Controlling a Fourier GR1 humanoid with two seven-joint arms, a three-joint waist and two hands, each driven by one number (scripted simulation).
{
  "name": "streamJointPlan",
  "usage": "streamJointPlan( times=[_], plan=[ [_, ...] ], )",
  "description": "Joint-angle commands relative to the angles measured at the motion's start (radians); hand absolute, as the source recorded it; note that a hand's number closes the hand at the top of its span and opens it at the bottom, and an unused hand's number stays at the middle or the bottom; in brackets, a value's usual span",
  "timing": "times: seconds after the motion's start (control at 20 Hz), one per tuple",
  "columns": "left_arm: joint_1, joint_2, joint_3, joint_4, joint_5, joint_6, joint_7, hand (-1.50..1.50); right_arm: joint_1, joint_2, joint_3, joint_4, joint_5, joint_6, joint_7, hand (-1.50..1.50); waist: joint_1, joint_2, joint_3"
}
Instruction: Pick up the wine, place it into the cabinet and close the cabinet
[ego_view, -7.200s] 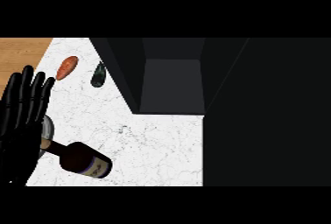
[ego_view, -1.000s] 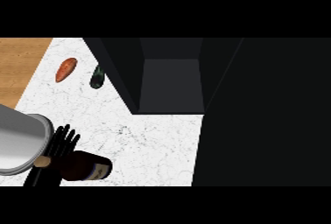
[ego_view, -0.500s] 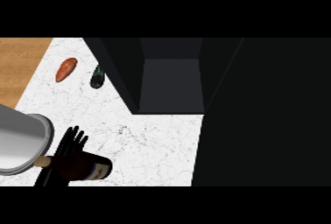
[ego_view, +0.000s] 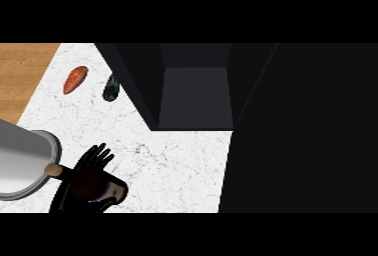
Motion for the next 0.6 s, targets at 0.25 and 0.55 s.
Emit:
streamJointPlan(
  times=[0.25,0.55],
  plan=[
    [0.005,0.025,-0.058,-0.005,-0.025,-0.083,-0.05,1.5,0.003,0.005,-0.014,-0.129,-0.028,-0.02,0.08,-1.5,0.002,0.0,0.0],
    [-0.043,0.035,-0.059,0.025,-0.17,0.039,-0.178,1.5,0.045,0.016,0.016,-0.155,0.005,-0.021,0.064,-1.5,-0.003,-0.001,0.0]
  ],
)
